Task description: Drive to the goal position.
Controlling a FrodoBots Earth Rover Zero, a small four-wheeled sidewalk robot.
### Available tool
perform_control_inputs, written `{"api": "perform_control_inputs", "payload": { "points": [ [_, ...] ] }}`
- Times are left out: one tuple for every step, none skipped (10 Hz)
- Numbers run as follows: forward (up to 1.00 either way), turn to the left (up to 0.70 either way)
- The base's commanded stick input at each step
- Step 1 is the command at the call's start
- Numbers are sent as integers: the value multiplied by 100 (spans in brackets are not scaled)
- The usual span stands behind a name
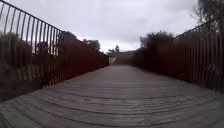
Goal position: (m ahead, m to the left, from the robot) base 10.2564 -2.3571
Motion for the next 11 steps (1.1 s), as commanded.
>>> {"api": "perform_control_inputs", "payload": {
  "points": [
    [70,0],
    [70,0],
    [70,0],
    [70,0],
    [70,0],
    [70,0],
    [70,-10],
    [70,-21],
    [70,-32],
    [70,0],
    [70,0]
  ]
}}
